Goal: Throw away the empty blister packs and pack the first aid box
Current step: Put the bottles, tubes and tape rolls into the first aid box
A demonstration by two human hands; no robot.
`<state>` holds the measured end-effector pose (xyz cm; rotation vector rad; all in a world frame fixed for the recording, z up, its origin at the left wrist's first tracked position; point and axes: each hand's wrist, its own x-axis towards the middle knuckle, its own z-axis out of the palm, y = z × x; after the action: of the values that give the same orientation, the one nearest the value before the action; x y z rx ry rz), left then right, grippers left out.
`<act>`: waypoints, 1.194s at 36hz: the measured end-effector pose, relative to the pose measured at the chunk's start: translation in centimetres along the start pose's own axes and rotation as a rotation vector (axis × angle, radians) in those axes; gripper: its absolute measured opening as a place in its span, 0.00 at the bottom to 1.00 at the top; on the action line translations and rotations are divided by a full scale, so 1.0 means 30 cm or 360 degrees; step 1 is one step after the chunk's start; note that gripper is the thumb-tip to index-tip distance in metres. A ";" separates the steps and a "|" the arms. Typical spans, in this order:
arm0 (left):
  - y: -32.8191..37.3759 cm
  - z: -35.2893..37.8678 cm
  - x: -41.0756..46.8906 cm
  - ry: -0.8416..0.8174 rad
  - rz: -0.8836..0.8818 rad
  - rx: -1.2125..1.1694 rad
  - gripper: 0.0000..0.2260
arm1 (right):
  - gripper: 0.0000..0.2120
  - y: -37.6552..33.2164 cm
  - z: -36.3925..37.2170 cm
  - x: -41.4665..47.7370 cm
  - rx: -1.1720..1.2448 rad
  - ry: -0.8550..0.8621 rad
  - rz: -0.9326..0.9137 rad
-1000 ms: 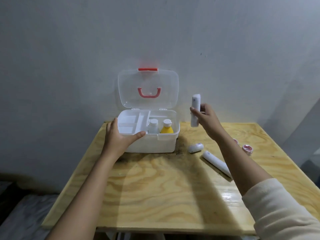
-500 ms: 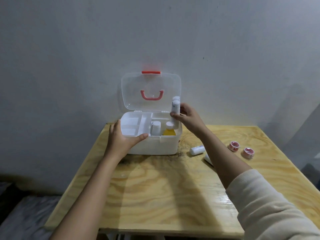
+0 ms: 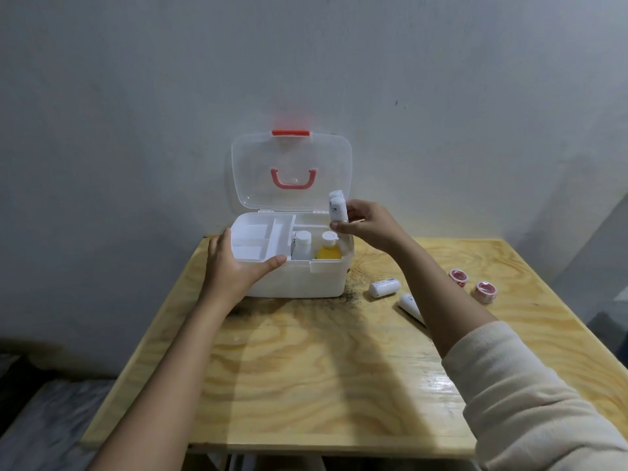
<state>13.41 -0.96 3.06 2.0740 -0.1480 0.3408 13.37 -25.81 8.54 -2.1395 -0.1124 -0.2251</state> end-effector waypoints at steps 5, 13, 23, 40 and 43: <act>-0.006 -0.001 0.002 -0.0010 0.0015 -0.0008 0.40 | 0.13 0.001 0.011 0.002 0.0019 0.0018 0.0031; -0.007 0.001 0.005 -0.0004 0.0011 0.0002 0.40 | 0.14 0.007 0.028 0.006 -0.0239 0.0074 0.0002; -0.018 -0.002 0.008 -0.0014 -0.0001 0.0002 0.40 | 0.19 0.018 0.043 -0.008 -0.0249 0.0142 -0.0071; -0.013 0.002 0.008 0.0002 0.0002 -0.0010 0.40 | 0.15 0.003 0.025 -0.010 -0.0501 0.0142 -0.0159; -0.012 0.001 0.007 -0.0003 0.0002 -0.0018 0.40 | 0.12 0.004 0.028 -0.007 -0.0541 0.0138 -0.0121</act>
<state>13.70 -0.81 2.81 2.0633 -0.1522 0.3382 13.29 -25.18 7.96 -2.4610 -0.1117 -0.4054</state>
